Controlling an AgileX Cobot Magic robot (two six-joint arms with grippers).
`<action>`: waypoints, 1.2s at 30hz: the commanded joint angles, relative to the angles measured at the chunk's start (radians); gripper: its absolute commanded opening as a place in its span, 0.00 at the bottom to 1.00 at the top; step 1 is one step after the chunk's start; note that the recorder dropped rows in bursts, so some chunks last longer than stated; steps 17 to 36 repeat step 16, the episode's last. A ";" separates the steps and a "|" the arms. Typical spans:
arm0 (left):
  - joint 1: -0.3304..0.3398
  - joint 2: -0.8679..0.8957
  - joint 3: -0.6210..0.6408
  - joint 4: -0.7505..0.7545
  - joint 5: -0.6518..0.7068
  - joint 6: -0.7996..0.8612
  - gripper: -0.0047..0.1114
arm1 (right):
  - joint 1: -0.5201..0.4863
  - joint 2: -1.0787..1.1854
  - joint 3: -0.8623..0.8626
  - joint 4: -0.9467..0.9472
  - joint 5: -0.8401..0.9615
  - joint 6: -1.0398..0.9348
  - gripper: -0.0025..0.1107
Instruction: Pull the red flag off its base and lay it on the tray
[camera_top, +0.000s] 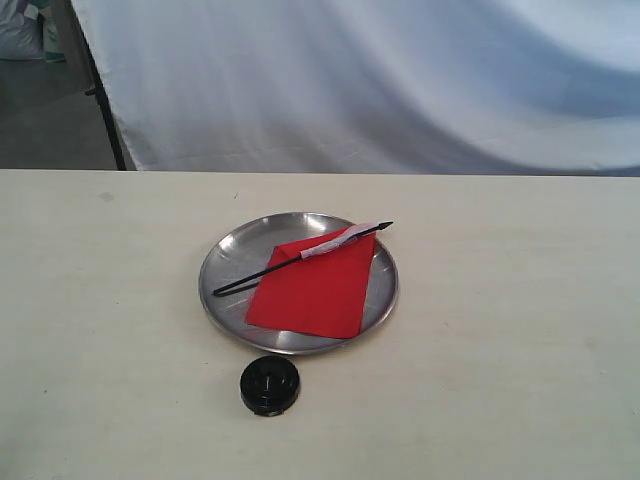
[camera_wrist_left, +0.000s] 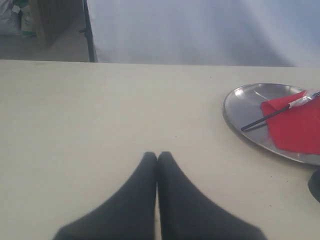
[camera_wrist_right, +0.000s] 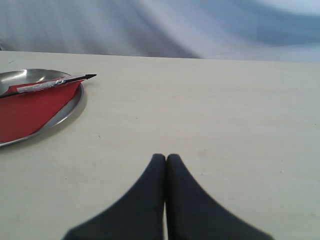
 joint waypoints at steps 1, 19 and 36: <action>0.001 -0.003 0.003 -0.004 -0.005 -0.001 0.04 | -0.005 -0.006 0.004 0.001 -0.003 0.002 0.02; 0.001 -0.003 0.003 -0.004 -0.005 -0.001 0.04 | -0.005 -0.006 0.004 0.001 -0.003 0.009 0.02; 0.001 -0.003 0.003 -0.004 -0.005 -0.001 0.04 | -0.005 -0.006 0.004 0.001 -0.003 0.009 0.02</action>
